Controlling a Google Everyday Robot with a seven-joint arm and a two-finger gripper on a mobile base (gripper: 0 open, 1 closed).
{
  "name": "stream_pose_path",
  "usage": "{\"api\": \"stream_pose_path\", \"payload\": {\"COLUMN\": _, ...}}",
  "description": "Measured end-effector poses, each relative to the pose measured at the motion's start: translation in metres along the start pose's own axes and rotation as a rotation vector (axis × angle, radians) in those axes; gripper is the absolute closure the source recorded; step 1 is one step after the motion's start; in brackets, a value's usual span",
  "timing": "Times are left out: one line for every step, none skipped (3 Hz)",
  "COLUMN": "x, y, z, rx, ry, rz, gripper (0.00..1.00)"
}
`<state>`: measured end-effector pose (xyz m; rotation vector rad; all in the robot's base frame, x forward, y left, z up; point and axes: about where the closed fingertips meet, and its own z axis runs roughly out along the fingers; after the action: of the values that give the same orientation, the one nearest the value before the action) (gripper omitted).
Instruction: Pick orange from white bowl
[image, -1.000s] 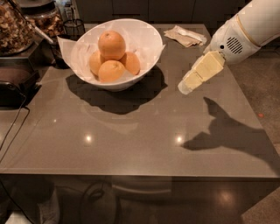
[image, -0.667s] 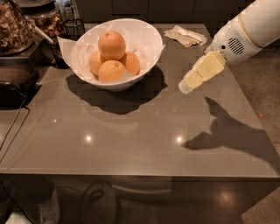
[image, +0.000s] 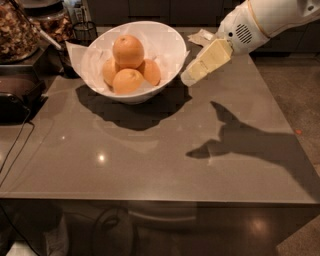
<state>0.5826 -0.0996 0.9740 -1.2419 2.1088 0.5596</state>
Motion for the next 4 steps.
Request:
{"api": "stream_pose_path", "payload": {"x": -0.023, "y": 0.006, "z": 0.016, "rx": -0.031, "ry": -0.008, "rz": -0.051, "gripper": 0.0}}
{"api": "stream_pose_path", "payload": {"x": -0.024, "y": 0.007, "z": 0.017, "rx": -0.032, "ry": -0.009, "rz": -0.052, "gripper": 0.0}}
{"api": "stream_pose_path", "payload": {"x": -0.04, "y": 0.003, "z": 0.032, "rx": -0.047, "ry": -0.055, "rz": -0.069, "gripper": 0.0}}
{"api": "stream_pose_path", "payload": {"x": -0.07, "y": 0.0, "z": 0.057, "rx": -0.1, "ry": -0.07, "rz": -0.111, "gripper": 0.0}}
